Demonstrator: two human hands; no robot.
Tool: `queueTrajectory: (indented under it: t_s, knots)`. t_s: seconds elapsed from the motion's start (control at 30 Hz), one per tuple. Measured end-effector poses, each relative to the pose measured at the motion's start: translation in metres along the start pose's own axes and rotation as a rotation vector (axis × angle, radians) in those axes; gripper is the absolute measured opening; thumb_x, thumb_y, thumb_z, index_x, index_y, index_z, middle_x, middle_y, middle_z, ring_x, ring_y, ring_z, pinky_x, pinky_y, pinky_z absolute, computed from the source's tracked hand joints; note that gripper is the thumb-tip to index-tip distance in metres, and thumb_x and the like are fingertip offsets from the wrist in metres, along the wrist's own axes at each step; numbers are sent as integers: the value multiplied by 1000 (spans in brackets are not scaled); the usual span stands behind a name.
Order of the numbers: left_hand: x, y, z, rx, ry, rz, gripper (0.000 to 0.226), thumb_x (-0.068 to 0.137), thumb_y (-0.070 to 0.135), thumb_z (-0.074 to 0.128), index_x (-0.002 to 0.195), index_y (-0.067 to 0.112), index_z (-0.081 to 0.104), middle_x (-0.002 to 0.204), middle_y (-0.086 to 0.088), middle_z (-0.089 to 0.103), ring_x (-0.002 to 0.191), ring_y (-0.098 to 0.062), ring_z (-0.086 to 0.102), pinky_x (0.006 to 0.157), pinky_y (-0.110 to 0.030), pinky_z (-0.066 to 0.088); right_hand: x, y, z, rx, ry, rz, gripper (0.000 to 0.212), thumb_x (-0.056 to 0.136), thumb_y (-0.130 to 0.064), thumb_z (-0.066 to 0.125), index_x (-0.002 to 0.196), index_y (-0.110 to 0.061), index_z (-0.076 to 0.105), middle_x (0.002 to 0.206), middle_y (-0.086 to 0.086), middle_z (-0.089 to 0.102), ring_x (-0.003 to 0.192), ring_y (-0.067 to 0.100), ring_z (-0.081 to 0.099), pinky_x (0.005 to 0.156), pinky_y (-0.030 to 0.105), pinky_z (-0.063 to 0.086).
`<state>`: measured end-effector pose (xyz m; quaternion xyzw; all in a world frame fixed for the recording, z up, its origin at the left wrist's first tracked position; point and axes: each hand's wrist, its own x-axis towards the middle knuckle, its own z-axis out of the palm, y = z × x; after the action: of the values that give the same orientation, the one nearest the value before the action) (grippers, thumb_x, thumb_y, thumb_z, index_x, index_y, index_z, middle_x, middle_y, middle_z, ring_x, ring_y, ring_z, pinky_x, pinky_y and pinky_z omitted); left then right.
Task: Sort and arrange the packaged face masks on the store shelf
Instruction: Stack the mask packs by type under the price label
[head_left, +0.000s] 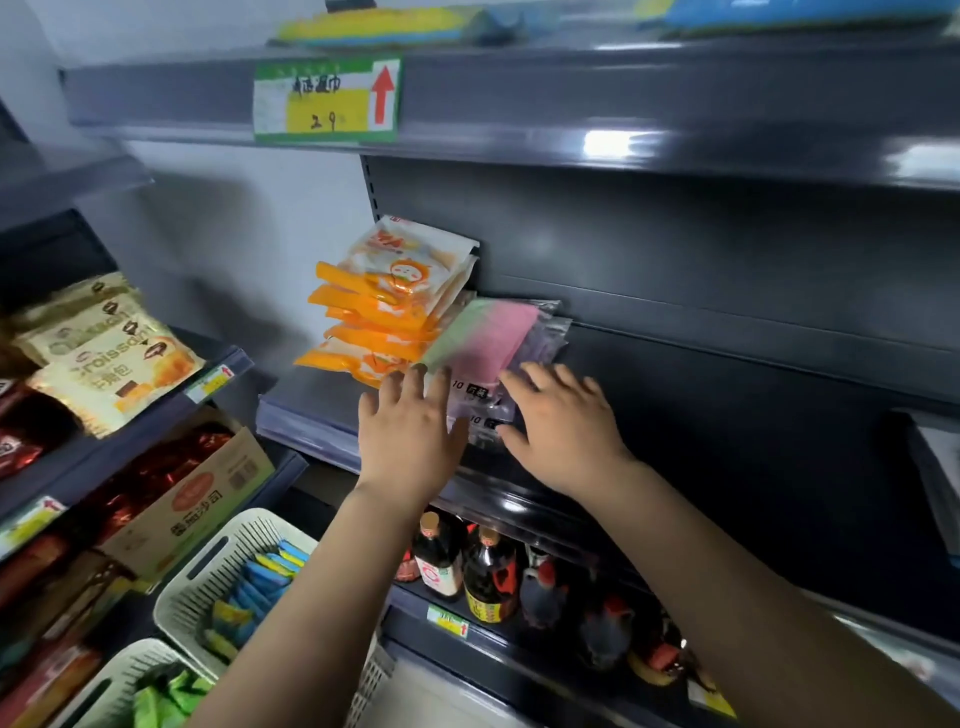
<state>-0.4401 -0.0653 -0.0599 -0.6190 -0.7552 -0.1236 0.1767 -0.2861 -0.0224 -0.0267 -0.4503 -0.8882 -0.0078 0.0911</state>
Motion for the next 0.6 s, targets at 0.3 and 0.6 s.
queueTrajectory:
  t_s: [0.3,0.6]
  knots:
    - [36,-8,17,-134,-80,-18,57,90,46,39,135,13,48,133,-16,52,118,-39,47,91,-47,39,26,8,17,116,3,29,49,95,-46,41,139,-22,40,139,1,45,128,25,40,100,39,34]
    - [68,-30,38,-411,-232,88,56,88,42,53,137,17,43,137,-8,46,124,-35,38,95,-47,39,57,4,39,620,-36,445,66,89,-43,57,145,-20,30,147,7,36,131,24,41,103,33,36]
